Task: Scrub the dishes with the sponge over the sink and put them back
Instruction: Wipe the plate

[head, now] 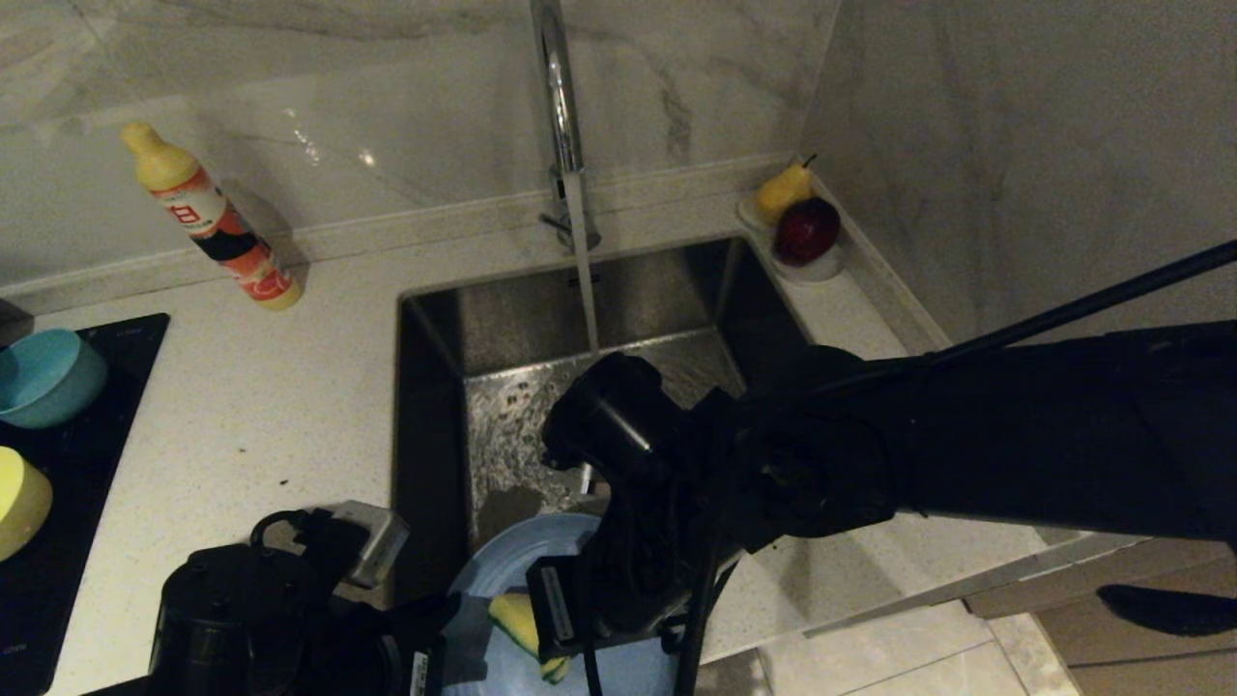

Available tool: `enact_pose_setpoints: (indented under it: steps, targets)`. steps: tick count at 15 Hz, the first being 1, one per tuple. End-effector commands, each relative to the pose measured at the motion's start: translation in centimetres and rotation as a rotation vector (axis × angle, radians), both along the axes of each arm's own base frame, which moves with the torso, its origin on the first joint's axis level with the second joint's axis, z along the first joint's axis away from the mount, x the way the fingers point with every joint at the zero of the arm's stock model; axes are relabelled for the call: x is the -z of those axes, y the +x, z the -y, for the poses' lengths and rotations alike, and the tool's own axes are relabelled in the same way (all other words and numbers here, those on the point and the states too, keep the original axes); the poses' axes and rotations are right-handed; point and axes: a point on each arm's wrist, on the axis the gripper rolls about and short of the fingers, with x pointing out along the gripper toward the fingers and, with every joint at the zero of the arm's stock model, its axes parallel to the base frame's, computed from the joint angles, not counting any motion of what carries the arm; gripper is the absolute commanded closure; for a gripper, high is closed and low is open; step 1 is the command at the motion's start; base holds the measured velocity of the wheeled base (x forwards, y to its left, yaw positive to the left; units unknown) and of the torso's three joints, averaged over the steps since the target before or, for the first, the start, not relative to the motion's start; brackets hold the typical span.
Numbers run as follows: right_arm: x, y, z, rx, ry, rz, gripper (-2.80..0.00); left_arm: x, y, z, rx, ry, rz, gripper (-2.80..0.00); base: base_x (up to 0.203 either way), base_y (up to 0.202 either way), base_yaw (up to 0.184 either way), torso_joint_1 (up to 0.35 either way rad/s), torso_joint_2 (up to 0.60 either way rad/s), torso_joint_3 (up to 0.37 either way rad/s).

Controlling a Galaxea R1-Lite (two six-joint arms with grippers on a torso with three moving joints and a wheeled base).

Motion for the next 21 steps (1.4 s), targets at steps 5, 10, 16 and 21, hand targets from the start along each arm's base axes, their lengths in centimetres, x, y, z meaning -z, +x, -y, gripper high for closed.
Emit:
enact_pose_setpoints:
  steps: [5, 10, 16, 21]
  targets:
    - [1.4, 3.6, 0.1, 0.105, -0.033, -0.048, 0.00, -0.2, 0.1, 0.0, -0.004, -0.011, 0.019, 0.00, 0.000, 0.000, 0.000, 0.000, 0.00, 0.000]
    - [0.7, 5.5, 1.9, 0.173, -0.015, -0.039, 0.00, -0.3, 0.1, 0.0, -0.001, -0.021, 0.031, 0.00, 0.000, 0.000, 0.000, 0.000, 0.00, 0.000]
    - [-2.0, 5.3, 3.7, 0.200, 0.020, -0.011, 0.00, -0.1, -0.1, -0.1, -0.003, -0.014, 0.019, 0.00, 0.000, 0.000, 0.000, 0.000, 0.00, 0.000]
    - [-3.4, 3.7, 5.0, 0.193, -0.032, -0.056, 0.00, -0.1, -0.1, -0.2, -0.005, -0.017, 0.023, 0.00, 0.000, 0.000, 0.000, 0.000, 0.00, 0.000]
